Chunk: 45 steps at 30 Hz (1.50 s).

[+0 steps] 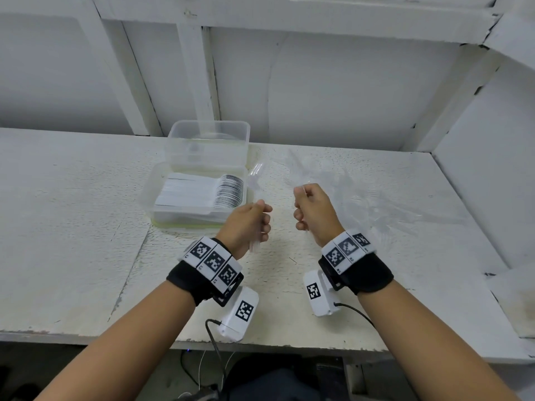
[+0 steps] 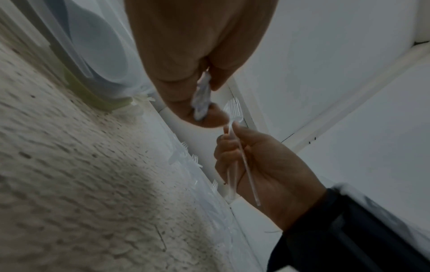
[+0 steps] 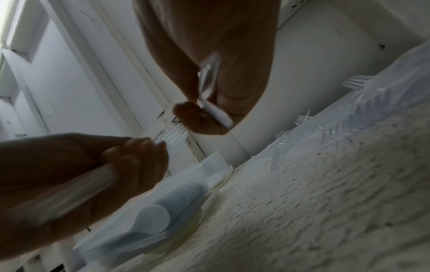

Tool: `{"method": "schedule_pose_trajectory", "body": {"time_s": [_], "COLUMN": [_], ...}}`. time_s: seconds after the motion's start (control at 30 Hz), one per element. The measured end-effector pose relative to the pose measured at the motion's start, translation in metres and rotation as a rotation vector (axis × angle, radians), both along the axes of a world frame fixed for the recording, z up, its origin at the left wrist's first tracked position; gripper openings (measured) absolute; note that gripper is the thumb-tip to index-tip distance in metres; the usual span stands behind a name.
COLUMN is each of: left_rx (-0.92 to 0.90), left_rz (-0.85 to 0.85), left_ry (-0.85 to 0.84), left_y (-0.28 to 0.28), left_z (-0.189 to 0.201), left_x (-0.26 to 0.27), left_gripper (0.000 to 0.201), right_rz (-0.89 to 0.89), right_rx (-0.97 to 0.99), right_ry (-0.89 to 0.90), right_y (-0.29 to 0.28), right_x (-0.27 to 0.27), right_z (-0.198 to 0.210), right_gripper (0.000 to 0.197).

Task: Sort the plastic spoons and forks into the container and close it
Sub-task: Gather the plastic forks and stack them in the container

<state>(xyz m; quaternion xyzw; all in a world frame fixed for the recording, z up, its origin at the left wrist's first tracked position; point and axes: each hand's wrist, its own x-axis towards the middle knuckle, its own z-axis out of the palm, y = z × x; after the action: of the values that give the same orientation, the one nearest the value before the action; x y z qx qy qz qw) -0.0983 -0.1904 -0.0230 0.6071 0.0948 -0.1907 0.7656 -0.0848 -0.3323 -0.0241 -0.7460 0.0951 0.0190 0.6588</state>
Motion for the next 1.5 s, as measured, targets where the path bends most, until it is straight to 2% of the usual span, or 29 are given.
{"method": "schedule_pose_trajectory", "body": {"time_s": [0.1,0.27,0.4,0.53,0.6,0.7,0.77,1.0,1.13,1.2,1.3,1.4,1.5], "left_rx": [-0.066,-0.117,-0.115,-0.084,-0.074,-0.06,-0.02,0.068,0.043,0.026,-0.067,-0.176,-0.219], "left_rz": [0.06,0.029,0.016,-0.072,-0.091,-0.073,-0.075,-0.049,-0.033,-0.041,-0.038,-0.05,-0.103], "left_ry": [-0.027,-0.046,-0.061,-0.108,-0.135,-0.14,-0.147,-0.091,-0.047,-0.034,-0.006,0.01,-0.011], "left_y": [-0.006,-0.015,-0.018,-0.02,-0.022,-0.024,-0.024,-0.022,-0.017,-0.013,-0.009,-0.007,-0.005], "left_z": [-0.001,-0.006,-0.007,-0.004,-0.001,0.0,-0.001,-0.004,-0.004,-0.004,-0.002,0.001,0.002], "left_x": [0.001,-0.002,-0.004,-0.008,-0.011,-0.014,-0.014,-0.015,-0.012,-0.01,-0.01,-0.01,-0.01], "left_gripper": [0.027,0.017,0.025,0.036,0.034,0.023,0.024,0.018,0.015,0.012,0.012,0.012,0.019], "right_rz": [-0.002,0.042,0.068,0.051,0.0,-0.077,-0.111,-0.062,-0.131,-0.129,-0.085,-0.043,-0.015], "right_rx": [-0.049,-0.241,-0.346,-0.425,-0.428,-0.381,-0.365,-0.244,-0.002,-0.007,-0.037,-0.024,0.018], "right_ry": [-0.08,-0.169,-0.189,-0.209,-0.238,-0.247,-0.234,-0.186,-0.153,-0.178,-0.213,-0.215,-0.193], "right_y": [0.003,0.013,0.019,0.021,0.023,0.024,0.024,0.019,0.013,0.01,0.009,0.013,0.018], "right_x": [-0.007,-0.017,-0.021,-0.022,-0.02,-0.016,-0.016,-0.018,-0.015,-0.013,-0.014,-0.018,-0.021], "right_z": [-0.004,-0.005,-0.005,-0.001,-0.002,-0.005,-0.006,0.004,0.011,0.011,0.009,0.005,0.002], "right_gripper": [0.016,0.02,0.034,0.025,0.024,0.023,0.022,0.023,0.023,0.021,0.009,0.018,0.011]}}
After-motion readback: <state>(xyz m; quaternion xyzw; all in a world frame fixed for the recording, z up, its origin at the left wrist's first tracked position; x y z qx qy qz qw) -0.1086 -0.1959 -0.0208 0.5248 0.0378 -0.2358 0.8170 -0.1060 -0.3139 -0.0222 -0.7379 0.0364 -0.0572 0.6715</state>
